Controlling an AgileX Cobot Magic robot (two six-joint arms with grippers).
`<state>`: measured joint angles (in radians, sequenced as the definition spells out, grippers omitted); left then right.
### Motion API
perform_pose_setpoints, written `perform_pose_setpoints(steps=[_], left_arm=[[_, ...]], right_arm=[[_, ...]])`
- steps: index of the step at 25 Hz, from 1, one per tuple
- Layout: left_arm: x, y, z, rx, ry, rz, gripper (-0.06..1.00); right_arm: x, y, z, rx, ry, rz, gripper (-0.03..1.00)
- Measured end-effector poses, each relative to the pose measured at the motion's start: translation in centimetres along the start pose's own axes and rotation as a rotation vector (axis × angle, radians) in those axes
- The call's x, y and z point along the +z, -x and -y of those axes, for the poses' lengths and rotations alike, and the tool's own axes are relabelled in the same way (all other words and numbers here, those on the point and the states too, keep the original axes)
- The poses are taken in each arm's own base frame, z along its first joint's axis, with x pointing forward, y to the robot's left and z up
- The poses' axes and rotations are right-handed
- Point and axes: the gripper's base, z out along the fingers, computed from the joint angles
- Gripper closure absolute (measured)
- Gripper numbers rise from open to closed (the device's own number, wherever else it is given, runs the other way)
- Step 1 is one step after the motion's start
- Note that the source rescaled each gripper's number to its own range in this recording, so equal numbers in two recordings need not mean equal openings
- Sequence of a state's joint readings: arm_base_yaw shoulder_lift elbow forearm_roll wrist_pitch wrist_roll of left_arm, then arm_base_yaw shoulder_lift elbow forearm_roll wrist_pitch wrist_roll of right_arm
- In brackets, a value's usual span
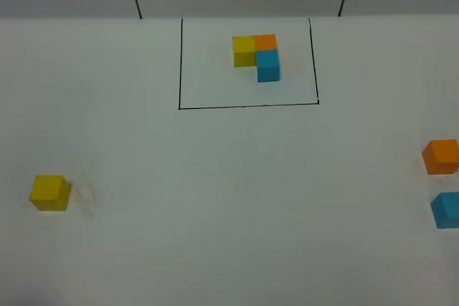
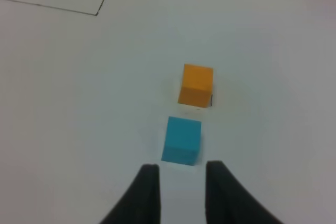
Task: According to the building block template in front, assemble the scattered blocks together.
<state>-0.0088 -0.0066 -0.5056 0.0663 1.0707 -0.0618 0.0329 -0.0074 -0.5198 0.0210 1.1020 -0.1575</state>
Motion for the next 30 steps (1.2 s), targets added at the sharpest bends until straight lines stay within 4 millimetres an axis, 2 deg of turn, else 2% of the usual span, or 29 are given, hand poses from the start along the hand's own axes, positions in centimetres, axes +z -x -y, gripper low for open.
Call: perform_pose_setpoints(steps=[30], left_arm=[[0.0,0.0,-0.03,0.003,0.003,0.0,-0.06]], right_arm=[[0.0,0.0,0.0,0.0,0.0,0.0,0.73]])
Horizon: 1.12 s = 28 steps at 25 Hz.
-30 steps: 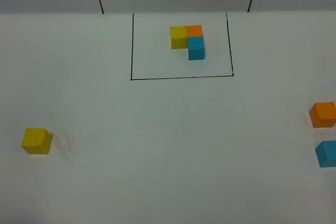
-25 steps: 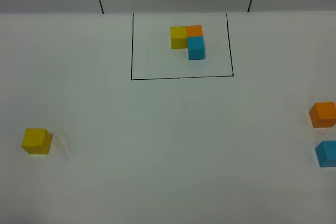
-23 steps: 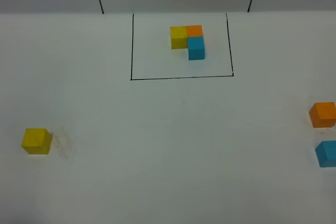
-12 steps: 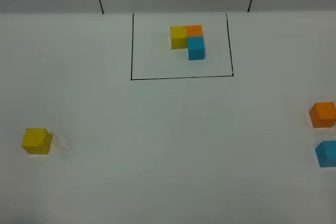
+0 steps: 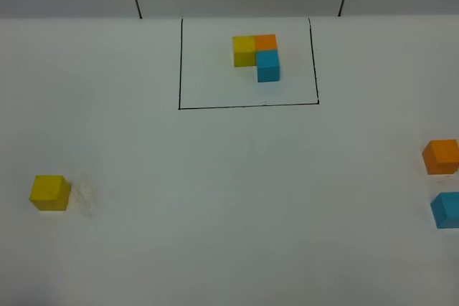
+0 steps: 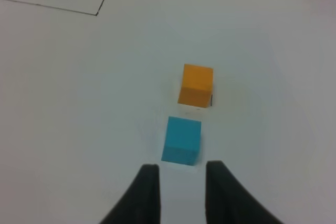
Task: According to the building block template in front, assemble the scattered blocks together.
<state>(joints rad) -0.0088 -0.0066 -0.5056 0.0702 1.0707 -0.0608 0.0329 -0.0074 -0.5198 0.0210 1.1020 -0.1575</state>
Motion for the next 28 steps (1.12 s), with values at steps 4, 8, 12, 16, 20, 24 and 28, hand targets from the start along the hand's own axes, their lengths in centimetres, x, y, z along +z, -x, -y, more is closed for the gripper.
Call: perform_pose_setpoints(steps=[4,8,12,16,20,24,28], left_arm=[[0.0,0.0,-0.06,0.003,0.006,0.0,-0.06],[0.0,0.02,-0.3,0.018,0.033,0.002,-0.06],[-0.01,0.03,-0.35,0.021,0.039,0.003,-0.06],[-0.01,0.03,-0.36,0.022,0.04,0.003,-0.06],[-0.01,0.03,-0.34,0.02,0.037,0.003,-0.06],[-0.01,0.03,-0.33,0.02,0.036,0.003,-0.06],[-0.01,0.03,-0.33,0.02,0.036,0.003,-0.06]], right_arm=[[0.0,0.0,0.0,0.0,0.0,0.0,0.73],[0.0,0.0,0.0,0.0,0.0,0.0,0.73],[0.0,0.0,0.0,0.0,0.0,0.0,0.73],[0.0,0.0,0.0,0.0,0.0,0.0,0.73],[0.0,0.0,0.0,0.0,0.0,0.0,0.73],[0.0,0.0,0.0,0.0,0.0,0.0,0.73],[0.0,0.0,0.0,0.0,0.0,0.0,0.73]])
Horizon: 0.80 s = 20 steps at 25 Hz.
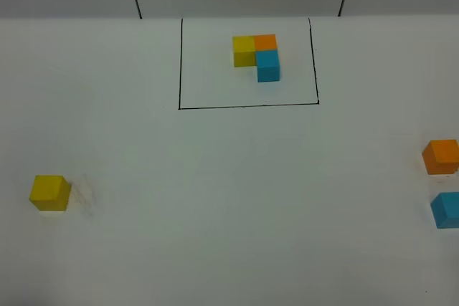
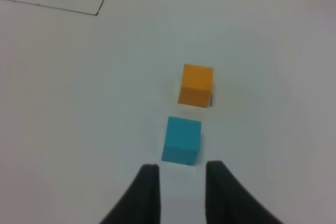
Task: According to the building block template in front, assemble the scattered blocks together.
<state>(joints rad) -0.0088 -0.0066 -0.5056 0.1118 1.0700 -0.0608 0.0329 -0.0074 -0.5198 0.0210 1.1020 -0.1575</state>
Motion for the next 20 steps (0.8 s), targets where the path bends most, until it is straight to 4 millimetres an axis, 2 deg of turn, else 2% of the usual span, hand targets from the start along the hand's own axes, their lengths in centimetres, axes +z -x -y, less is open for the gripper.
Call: perform_pose_setpoints(steps=[20], left_arm=[[-0.02,0.11,-0.53,0.034,0.059,0.012,-0.06]], right_arm=[[0.0,0.0,0.0,0.0,0.0,0.0,0.73]])
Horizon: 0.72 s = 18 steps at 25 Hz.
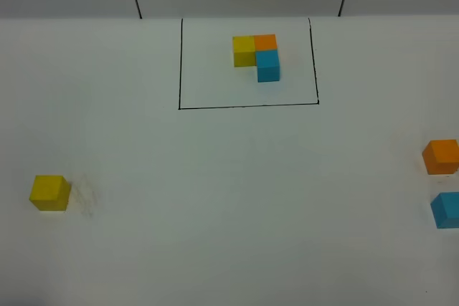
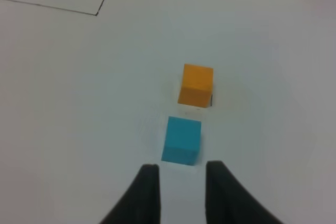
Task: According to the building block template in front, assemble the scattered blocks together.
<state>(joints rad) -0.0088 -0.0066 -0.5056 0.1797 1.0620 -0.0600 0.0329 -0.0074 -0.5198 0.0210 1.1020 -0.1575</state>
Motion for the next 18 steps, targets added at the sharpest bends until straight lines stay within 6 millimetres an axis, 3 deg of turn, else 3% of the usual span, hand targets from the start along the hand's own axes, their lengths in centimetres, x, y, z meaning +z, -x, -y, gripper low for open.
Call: perform_pose_setpoints(steps=[8,13,18], left_arm=[[-0.2,0.5,-0.1,-0.023,0.001,0.041,-0.06],[-0.7,3.0,-0.1,-0.045,-0.009,0.135,-0.06],[1.4,5.8,0.2,-0.011,-0.012,0.015,-0.06]], right_arm=[[0.0,0.0,0.0,0.0,0.0,0.0,0.73],[0.0,0.0,0.0,0.0,0.0,0.0,0.73],[0.0,0.0,0.0,0.0,0.0,0.0,0.73]])
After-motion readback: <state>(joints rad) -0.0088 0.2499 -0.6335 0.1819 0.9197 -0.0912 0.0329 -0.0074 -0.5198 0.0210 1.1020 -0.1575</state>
